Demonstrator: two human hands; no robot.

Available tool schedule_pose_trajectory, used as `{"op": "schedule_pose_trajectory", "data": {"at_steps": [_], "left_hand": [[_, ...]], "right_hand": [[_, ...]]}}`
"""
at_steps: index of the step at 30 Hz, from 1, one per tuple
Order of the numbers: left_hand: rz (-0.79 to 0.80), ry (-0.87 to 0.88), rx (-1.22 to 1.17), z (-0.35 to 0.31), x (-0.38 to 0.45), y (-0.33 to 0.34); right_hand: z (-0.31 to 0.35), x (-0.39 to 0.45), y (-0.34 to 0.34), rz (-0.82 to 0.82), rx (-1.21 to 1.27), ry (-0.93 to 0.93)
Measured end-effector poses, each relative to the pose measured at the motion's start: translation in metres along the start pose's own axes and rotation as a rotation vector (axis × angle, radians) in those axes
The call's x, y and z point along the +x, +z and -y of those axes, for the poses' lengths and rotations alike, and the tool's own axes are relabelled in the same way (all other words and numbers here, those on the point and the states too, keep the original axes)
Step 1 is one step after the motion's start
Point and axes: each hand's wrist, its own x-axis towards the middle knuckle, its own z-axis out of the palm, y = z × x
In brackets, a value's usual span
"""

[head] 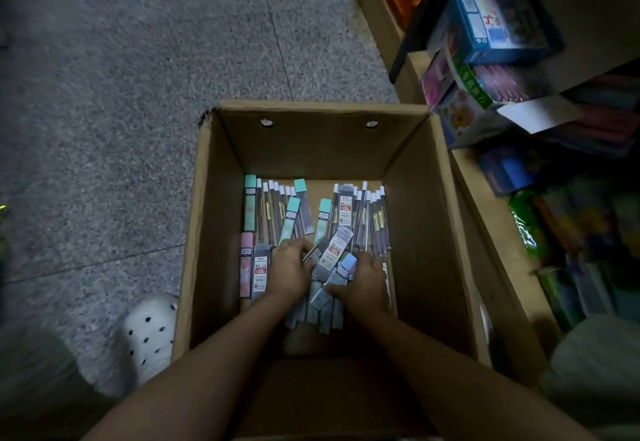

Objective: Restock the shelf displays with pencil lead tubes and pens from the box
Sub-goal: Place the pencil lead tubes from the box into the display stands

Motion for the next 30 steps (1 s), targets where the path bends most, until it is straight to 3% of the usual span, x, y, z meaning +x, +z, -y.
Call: {"op": "schedule_pose_trajectory", "data": {"at_steps": [5, 9, 13, 17, 20, 25, 30], "left_hand": [[-0.021, -0.145, -0.158, -0.005, -0.004, -0.010], [0.076, -0.160, -0.341, -0.022, -0.007, -0.026], [0.176, 0.058, -0.251, -0.056, -0.006, -0.064], [0.292, 0.391, 0.122, -0.112, -0.004, -0.117], [0.350, 0.525, 0.151, -0.163, -0.013, -0.149], [0.328, 0.733, -0.155, -0.253, -0.046, -0.173], [0.424, 0.739, -0.611, -0.322, -0.089, -0.152]], "right_hand": [[-0.001, 0.002, -0.002, -0.020, 0.089, -0.007], [0.006, -0.006, -0.017, -0.063, 0.243, 0.015], [0.025, -0.022, -0.057, -0.127, 0.349, -0.079], [0.059, -0.047, -0.130, -0.263, 0.358, -0.278], [0.078, -0.077, -0.188, -0.349, 0.306, -0.418], [0.084, -0.134, -0.274, -0.505, 0.282, -0.550], [0.063, -0.189, -0.334, -0.690, 0.278, -0.609]]}}
